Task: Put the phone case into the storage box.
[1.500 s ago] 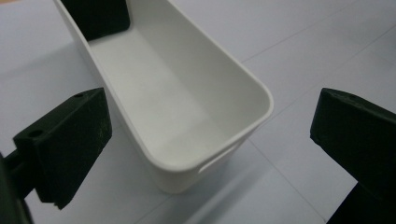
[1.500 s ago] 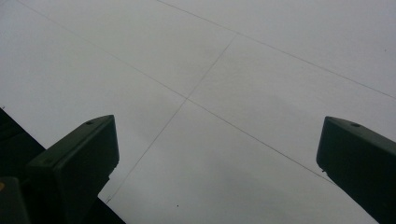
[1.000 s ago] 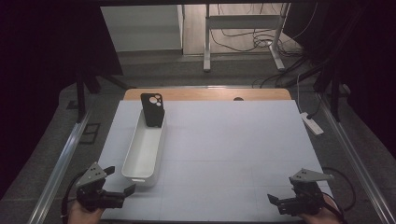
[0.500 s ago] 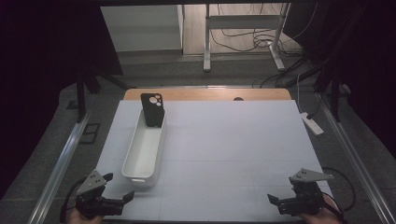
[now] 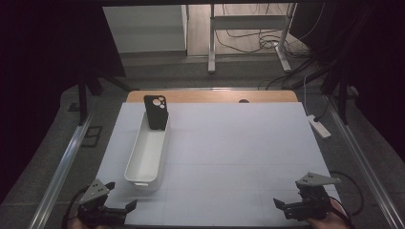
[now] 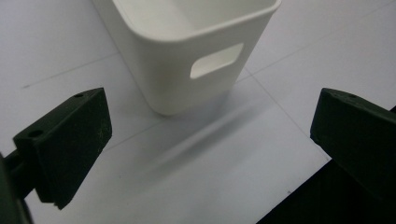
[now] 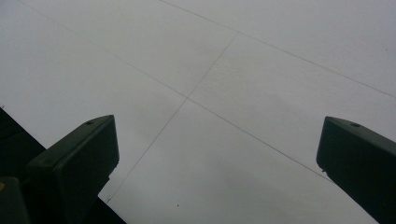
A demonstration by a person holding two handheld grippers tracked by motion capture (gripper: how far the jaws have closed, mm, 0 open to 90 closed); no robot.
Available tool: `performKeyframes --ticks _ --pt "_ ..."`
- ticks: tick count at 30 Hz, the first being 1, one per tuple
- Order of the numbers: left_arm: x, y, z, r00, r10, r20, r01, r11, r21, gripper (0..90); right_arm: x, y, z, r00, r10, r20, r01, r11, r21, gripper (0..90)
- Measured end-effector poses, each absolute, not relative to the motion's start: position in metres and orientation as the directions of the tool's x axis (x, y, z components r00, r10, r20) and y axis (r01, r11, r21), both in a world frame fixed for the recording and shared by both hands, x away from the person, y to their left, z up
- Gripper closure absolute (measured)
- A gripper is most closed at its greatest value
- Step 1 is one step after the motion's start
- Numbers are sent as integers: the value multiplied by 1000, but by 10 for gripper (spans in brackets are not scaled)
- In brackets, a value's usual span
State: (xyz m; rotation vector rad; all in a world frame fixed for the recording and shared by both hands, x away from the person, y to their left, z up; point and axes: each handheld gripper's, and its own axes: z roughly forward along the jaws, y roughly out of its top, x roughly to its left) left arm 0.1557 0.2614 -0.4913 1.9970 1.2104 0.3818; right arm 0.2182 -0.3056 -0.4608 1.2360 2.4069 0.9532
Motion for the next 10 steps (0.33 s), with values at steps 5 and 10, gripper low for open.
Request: performKeyframes --ticks 5,10 --pt "156 259 -493 507 855 -110 632 -282 722 0 218 -305 -461 -599 799 55 622 421 660 0" --pt "157 258 -493 502 859 -104 637 -285 716 1 219 -305 -461 -602 796 53 620 425 659 0"
